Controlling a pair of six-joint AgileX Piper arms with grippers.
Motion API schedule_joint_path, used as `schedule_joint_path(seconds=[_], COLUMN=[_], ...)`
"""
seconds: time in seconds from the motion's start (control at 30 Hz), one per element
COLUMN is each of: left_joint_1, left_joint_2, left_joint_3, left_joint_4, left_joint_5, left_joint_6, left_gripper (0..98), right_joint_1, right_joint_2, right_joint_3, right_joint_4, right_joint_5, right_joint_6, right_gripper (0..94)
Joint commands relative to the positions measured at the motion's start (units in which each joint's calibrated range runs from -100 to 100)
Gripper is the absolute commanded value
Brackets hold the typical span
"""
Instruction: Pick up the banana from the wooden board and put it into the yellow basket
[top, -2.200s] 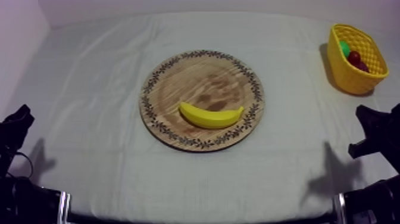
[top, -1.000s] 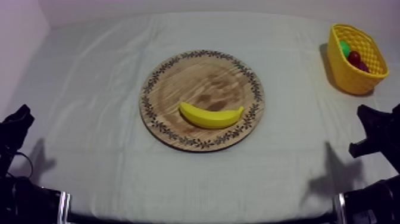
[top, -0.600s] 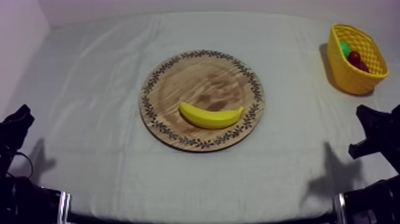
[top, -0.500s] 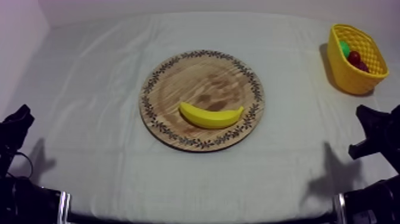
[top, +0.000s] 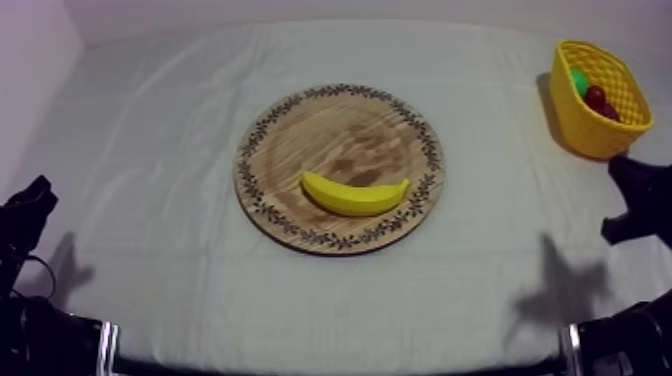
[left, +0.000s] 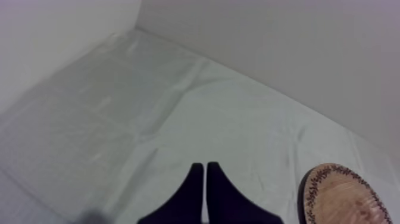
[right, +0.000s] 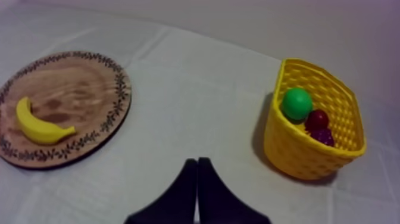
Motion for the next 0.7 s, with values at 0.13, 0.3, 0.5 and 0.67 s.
schedule_joint_path(seconds=[0.13, 0.3, 0.5, 0.67], left_joint_1=[0.0, 0.0, 0.0, 0.0], left_joint_2=[0.0, 0.0, 0.0, 0.0], left_joint_3=[0.0, 0.0, 0.0, 0.0], left_joint_4=[-0.02, -0.02, -0.02, -0.02], left_joint_5=[0.0, 0.0, 0.0, 0.0], left_joint_6=[0.0, 0.0, 0.0, 0.0], left_gripper=[0.1, 0.1, 0.1, 0.1], right_joint_1=[-1.0, -3.1, -5.3, -6.9], right_joint_2=[13.6, 23.6, 35.7, 45.8], right_joint_3=[-22.9, -38.8, -55.2, -66.1], right_joint_4=[-1.4, -2.9, -5.9, -9.4], right_joint_5=[7.1, 16.2, 28.1, 37.5], right_joint_6=[-0.1, 0.5, 2.8, 6.5], right_gripper=[0.4, 0.4, 0.4, 0.4])
